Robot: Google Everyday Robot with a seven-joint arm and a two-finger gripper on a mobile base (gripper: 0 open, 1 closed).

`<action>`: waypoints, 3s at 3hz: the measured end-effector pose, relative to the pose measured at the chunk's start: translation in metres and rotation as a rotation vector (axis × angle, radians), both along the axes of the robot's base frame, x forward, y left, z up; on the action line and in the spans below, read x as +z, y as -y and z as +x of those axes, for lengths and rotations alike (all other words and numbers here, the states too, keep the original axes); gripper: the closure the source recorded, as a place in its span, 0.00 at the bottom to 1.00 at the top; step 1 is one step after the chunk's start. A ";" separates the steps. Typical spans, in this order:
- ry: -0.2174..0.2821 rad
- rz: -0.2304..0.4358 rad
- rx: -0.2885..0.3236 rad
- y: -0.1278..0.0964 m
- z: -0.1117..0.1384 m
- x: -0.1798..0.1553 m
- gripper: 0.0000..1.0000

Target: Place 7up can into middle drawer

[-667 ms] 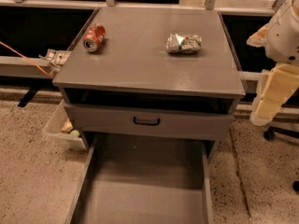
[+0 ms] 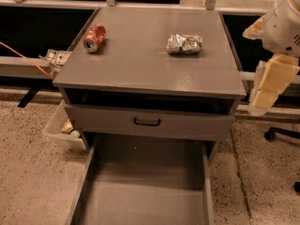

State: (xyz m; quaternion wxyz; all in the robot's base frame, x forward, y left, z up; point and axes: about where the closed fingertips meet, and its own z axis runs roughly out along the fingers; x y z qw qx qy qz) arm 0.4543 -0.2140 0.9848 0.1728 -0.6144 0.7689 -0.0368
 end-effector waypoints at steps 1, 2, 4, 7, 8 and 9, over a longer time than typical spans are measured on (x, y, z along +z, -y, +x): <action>0.018 -0.011 0.064 -0.005 0.034 0.007 0.00; 0.036 -0.011 0.113 -0.015 0.072 0.009 0.00; 0.009 0.067 0.123 -0.037 0.146 -0.014 0.00; 0.054 0.174 0.070 -0.038 0.205 -0.024 0.00; 0.059 0.235 0.035 -0.040 0.229 -0.036 0.00; 0.091 0.268 -0.023 -0.039 0.248 -0.042 0.00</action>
Offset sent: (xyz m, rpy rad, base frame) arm 0.1161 0.0257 0.0105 -0.0132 -0.0350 0.1757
